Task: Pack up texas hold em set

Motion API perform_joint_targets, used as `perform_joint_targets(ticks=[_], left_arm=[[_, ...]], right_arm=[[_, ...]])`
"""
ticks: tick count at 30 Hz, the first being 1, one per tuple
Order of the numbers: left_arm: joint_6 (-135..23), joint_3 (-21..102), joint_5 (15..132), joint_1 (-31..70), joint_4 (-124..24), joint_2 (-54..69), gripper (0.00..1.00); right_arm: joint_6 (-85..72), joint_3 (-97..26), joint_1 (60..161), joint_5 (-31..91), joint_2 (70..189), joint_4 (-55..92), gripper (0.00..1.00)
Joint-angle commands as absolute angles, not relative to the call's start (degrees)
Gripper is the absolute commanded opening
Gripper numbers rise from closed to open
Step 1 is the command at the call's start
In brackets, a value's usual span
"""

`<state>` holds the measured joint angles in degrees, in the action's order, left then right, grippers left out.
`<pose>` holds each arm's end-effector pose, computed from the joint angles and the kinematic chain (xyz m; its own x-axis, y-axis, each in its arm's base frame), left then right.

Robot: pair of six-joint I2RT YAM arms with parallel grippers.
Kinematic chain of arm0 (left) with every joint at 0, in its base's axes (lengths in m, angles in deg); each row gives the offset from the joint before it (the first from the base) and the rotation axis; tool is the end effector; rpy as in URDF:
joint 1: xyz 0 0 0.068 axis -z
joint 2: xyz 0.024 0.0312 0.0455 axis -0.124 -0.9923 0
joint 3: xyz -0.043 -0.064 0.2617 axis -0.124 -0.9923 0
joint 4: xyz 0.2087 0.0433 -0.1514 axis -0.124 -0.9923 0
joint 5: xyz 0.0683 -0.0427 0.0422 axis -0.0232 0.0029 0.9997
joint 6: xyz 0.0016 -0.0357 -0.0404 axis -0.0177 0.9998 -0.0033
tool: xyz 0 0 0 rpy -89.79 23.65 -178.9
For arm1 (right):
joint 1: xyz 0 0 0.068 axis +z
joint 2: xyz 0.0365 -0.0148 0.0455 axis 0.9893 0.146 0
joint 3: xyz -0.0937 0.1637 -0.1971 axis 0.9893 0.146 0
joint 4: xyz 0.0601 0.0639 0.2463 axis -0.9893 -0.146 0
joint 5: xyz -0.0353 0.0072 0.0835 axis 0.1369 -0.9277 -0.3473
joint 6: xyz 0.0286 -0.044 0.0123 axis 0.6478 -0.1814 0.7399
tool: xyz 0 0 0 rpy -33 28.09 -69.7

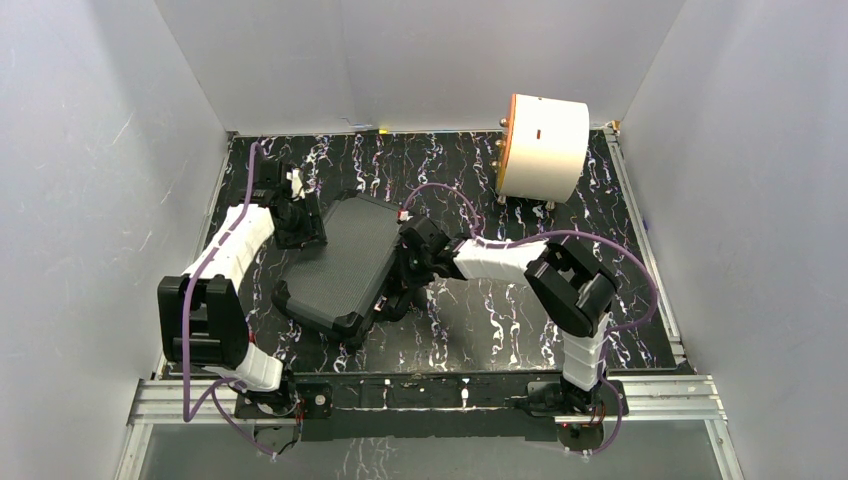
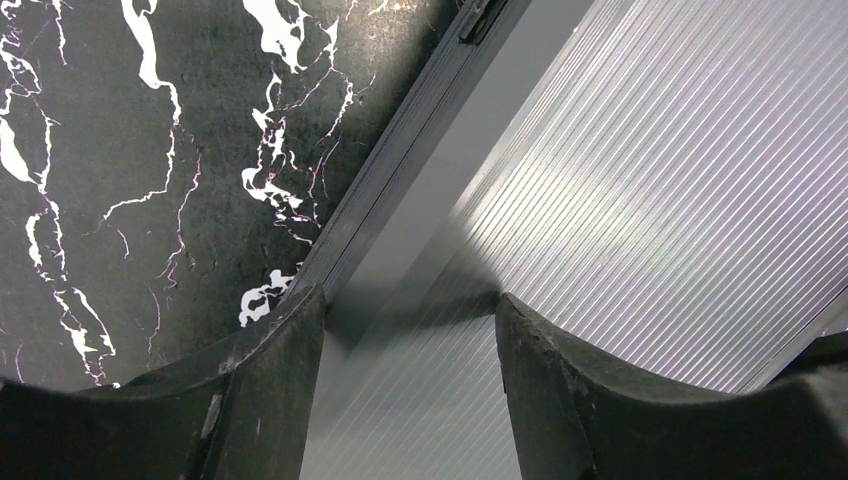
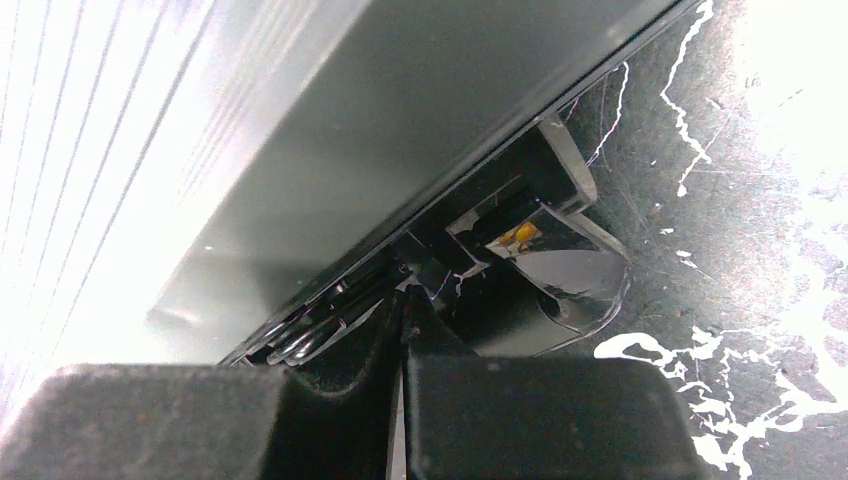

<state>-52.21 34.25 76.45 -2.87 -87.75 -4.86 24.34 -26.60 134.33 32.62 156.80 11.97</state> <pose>0.3160 -0.0268 0.2524 -0.8396 -0.2038 -0.5036 -0.1026 0.9698 -0.2214 0.2393 0.3199 0.1644 -0.8662 -0.1332 -0.4817 -0.3789 0.8034 0.4592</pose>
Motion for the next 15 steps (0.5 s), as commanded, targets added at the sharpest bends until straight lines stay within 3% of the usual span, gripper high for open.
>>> perform_joint_targets(ticks=[1, 6, 9, 11, 15], left_arm=[[-49.22, 30.1, 69.39, -0.79, -93.6, -9.36, 0.56], [-49.93, 35.66, 71.14, -0.79, -94.24, -7.56, 0.57], [-50.67, 41.55, 73.98, -0.84, -94.54, -5.86, 0.59], [-51.04, 45.4, 77.49, -0.84, -94.98, -4.55, 0.62], [-52.55, 51.46, 81.98, -0.84, -95.36, -0.57, 0.7]], right_arm=[[21.7, -25.49, 136.16, 40.6, 159.97, 16.54, 0.12], [20.54, -24.25, 136.17, 42.09, 153.29, 16.68, 0.16], [19.28, -24.16, 135.97, 43.57, 146.91, 15.21, 0.26], [17.17, -26.05, 135.55, 46.23, 143.37, 10.89, 0.38], [13.65, -28.94, 133.92, 52.73, 135.97, 1.27, 0.46]])
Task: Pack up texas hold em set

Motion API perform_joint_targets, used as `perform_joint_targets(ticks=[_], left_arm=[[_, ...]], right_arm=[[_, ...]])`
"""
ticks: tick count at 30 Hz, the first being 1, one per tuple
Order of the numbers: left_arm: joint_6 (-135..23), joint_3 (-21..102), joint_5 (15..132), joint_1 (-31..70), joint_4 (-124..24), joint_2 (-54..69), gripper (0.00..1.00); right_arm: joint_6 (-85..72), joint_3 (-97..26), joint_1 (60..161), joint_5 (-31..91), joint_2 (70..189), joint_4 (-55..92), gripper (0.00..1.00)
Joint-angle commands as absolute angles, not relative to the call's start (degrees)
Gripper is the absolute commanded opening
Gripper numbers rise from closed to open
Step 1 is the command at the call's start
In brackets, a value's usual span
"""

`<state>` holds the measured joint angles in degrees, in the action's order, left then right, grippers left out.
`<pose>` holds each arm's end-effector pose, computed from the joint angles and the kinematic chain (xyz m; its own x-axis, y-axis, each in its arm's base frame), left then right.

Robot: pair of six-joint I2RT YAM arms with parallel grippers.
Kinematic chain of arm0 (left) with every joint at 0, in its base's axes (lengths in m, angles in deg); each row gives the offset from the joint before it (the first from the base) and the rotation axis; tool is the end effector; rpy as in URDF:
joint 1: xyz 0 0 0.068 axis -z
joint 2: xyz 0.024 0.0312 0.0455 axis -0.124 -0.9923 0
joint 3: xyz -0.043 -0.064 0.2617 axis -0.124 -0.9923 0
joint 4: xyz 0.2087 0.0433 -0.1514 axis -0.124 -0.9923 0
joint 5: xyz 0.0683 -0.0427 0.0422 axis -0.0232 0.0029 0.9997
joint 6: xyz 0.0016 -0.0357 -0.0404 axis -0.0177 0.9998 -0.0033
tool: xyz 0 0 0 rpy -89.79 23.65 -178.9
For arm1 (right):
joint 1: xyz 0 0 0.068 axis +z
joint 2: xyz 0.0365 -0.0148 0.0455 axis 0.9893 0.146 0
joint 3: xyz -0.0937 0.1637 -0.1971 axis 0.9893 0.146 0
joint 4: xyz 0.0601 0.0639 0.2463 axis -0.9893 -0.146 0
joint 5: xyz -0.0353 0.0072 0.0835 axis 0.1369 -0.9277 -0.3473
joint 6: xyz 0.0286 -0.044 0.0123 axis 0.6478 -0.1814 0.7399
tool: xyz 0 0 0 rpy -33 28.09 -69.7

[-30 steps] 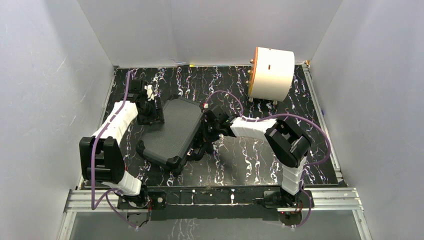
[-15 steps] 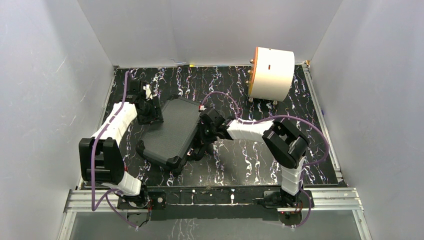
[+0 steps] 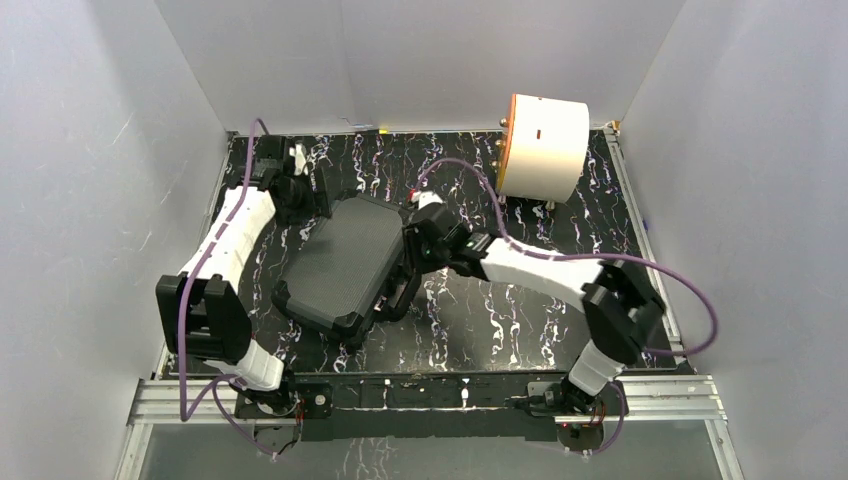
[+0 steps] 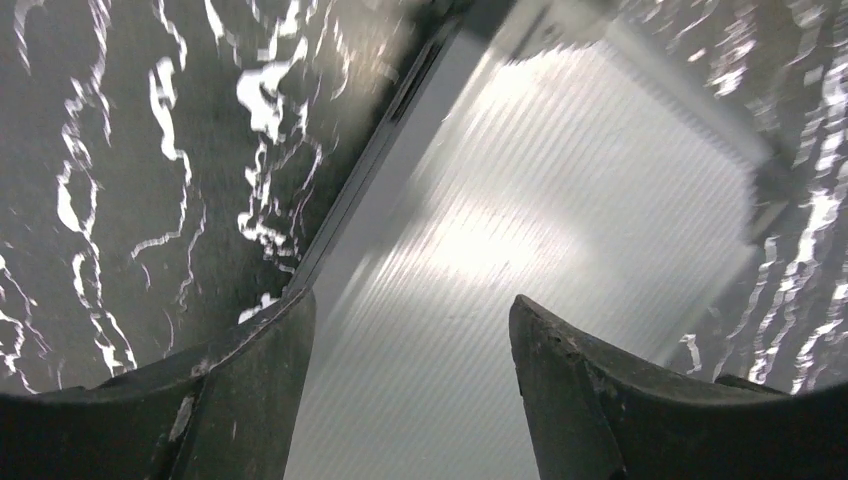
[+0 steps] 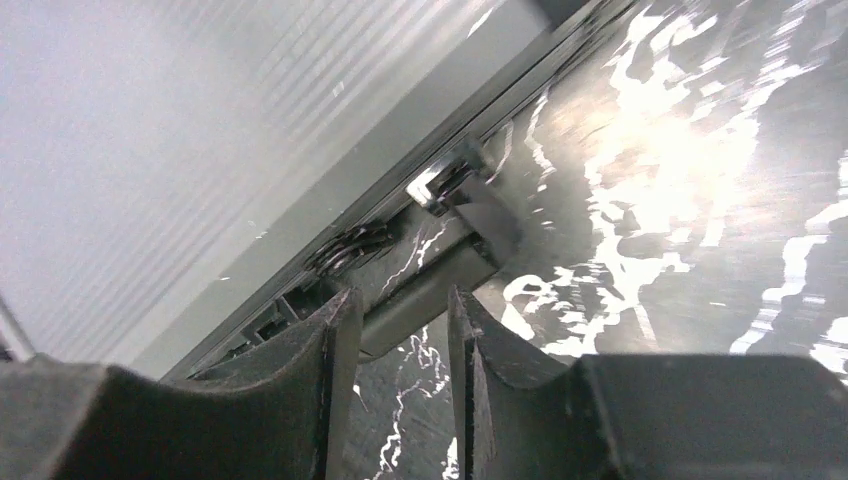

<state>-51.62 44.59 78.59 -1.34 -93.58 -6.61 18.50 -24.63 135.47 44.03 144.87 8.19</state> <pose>0.3298 -0.0354 0.2933 -0.8130 -0.1952 -0.5485 -0.0948 0.9739 -0.2061 0.2220 0.2976 0.2250 -0.7367 -0.1196 -0.6655 -0.4331 0.8393 0.3286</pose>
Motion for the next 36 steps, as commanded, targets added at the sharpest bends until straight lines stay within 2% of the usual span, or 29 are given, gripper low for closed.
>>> perform_joint_targets(ticks=[1, 3, 5, 7, 12, 16, 24, 36], left_arm=[[-52.93, 52.13, 82.6, -0.82, -95.27, 1.03, 0.72], [-53.8, 52.73, 83.65, -0.82, -95.1, 5.03, 0.81], [-53.91, 51.98, 88.19, -0.79, -94.58, 9.62, 0.97], [-52.7, 50.41, 93.11, -0.79, -93.55, 14.1, 0.98], [-52.97, 47.64, 96.64, -0.84, -91.74, 23.39, 0.98], [-53.49, 48.63, 99.88, -0.79, -92.1, 30.04, 0.98], [-57.1, 51.53, 98.74, -0.79, -90.29, 38.7, 0.98], [-60.89, 54.6, 99.9, -0.81, -93.02, 42.26, 0.98]], right_arm=[[13.36, -28.9, 133.5, 54.83, 134.14, -0.66, 0.48], [12.94, -28.48, 132.43, 58.44, 130.25, -4.35, 0.52], [12.35, -28.56, 131.83, 63.34, 126.34, -8.24, 0.57], [10.12, -28.43, 131.71, 68.69, 122.39, -11.28, 0.65], [5.51, -29.19, 131.31, 82.3, 113.38, -17.45, 0.85], [5.77, -32.08, 131.35, 87.86, 106.17, -22.27, 0.98], [5.41, -38.85, 131.35, 90.46, 93.18, -25.91, 0.98], [6.66, -41.37, 131.35, 90.14, 89.51, -26.15, 0.98]])
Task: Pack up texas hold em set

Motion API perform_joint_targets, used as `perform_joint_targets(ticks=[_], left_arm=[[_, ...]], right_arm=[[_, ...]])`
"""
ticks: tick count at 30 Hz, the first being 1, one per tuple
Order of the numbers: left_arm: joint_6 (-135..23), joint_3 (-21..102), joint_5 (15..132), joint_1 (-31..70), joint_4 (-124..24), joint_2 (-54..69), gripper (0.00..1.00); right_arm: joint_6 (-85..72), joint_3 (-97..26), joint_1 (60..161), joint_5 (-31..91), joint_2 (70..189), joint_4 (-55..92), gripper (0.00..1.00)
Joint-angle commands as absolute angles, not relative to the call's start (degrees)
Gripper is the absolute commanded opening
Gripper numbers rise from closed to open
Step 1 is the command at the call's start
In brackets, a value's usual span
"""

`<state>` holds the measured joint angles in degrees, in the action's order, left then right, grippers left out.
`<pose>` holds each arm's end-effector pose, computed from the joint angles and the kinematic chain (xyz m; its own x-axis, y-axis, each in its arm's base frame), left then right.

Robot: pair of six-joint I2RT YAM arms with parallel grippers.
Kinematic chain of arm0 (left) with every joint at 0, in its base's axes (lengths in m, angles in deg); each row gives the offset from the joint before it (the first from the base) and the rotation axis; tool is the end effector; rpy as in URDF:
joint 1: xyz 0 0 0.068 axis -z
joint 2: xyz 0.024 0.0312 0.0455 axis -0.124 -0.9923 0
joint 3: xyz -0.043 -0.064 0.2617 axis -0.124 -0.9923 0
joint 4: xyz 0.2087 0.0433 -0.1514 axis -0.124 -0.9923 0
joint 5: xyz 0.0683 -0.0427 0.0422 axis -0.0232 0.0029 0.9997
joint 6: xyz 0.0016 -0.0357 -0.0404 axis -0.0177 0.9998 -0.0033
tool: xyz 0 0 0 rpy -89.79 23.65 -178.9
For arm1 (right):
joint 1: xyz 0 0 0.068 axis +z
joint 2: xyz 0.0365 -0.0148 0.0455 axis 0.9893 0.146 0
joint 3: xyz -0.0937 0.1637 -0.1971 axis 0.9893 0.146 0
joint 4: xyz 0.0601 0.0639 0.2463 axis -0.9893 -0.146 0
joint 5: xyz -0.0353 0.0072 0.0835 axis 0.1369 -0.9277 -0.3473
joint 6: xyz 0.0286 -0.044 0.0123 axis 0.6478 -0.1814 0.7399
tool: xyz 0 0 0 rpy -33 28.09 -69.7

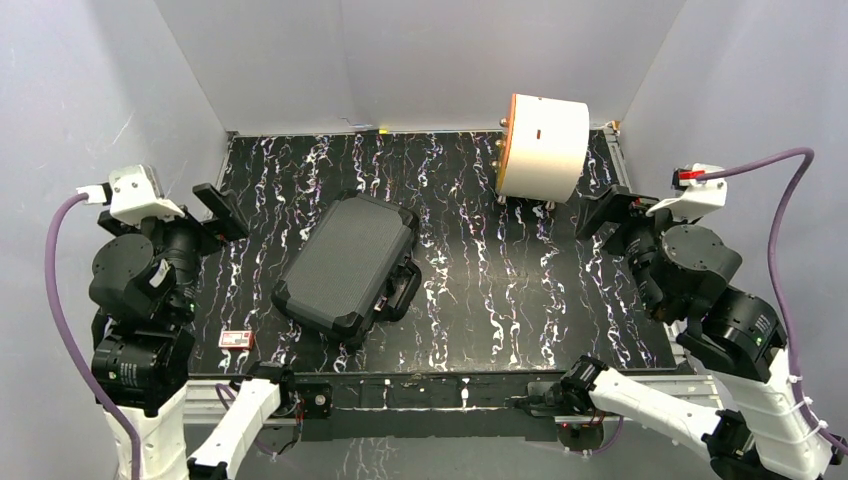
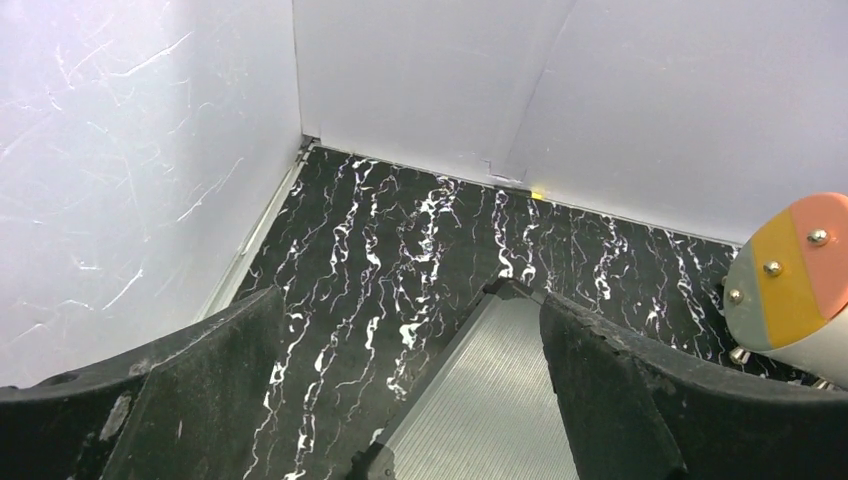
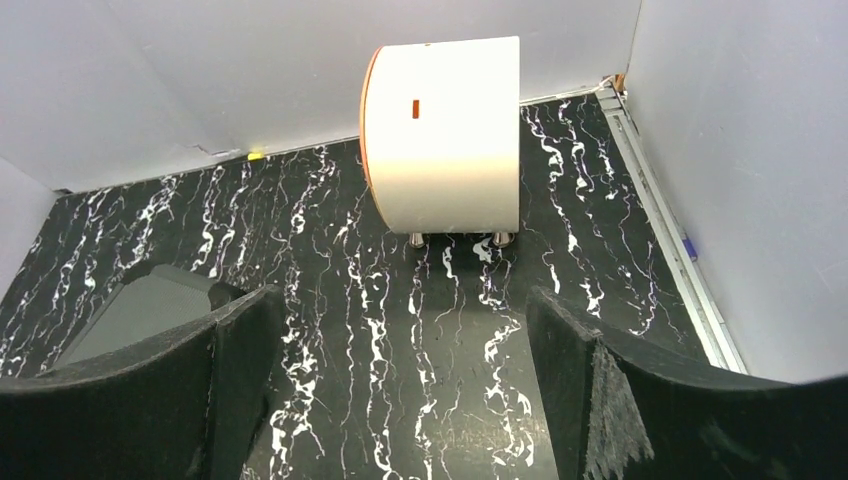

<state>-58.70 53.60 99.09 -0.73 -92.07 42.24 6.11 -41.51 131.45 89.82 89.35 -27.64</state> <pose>0.0568 0.0043 0.5095 0.1166 -0.1630 -0.9797 -0.1707 0.9685 -0.1815 0.0616 0.0297 0.4829 -0.0503 0.2588 -0.9646 0.0533 0.9652 0.2562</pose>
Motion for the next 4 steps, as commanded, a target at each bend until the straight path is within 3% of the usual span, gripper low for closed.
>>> perform_joint_targets(ticks=[1, 4], left_arm=[[-61.31, 54.42, 99.85, -0.84, -93.07, 42.26, 0.98], [-61.52, 54.28, 100.84, -0.75, -93.53, 42.38, 0.98]], right_arm=[[6.77, -41.03, 131.34, 90.09, 89.72, -25.93, 0.98], [6.89, -40.42, 131.27, 89.9, 90.24, -25.41, 0.98]])
